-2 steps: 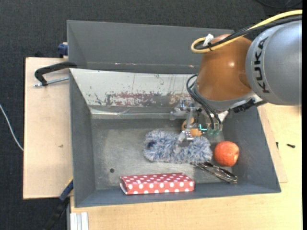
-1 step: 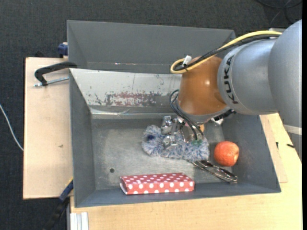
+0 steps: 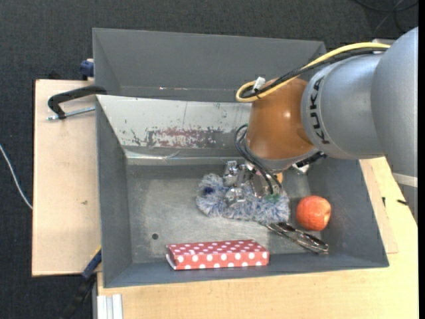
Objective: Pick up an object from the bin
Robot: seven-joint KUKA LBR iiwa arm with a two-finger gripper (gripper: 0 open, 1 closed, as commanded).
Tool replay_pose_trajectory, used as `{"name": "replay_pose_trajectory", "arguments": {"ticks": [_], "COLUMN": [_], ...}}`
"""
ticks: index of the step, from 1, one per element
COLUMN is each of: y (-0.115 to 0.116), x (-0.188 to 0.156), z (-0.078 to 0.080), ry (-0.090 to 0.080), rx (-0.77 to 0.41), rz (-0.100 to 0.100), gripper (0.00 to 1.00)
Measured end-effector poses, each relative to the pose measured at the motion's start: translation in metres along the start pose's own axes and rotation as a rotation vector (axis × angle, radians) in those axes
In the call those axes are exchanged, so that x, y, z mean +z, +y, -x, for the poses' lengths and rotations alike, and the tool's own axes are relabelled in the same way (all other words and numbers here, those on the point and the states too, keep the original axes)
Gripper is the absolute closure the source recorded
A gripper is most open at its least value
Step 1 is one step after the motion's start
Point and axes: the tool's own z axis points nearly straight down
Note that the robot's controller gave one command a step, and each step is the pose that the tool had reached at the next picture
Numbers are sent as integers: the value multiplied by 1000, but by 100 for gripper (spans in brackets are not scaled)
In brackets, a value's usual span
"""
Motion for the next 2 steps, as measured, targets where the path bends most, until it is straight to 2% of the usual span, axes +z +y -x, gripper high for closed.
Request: {"name": "replay_pose_trajectory", "arguments": {"ticks": [1, 2], "y": [3, 3], "x": [-114, -114], "z": [-7, -7], "ry": [-5, -5], "rx": [-19, -19], "rz": [0, 0], "gripper": [100, 100]}}
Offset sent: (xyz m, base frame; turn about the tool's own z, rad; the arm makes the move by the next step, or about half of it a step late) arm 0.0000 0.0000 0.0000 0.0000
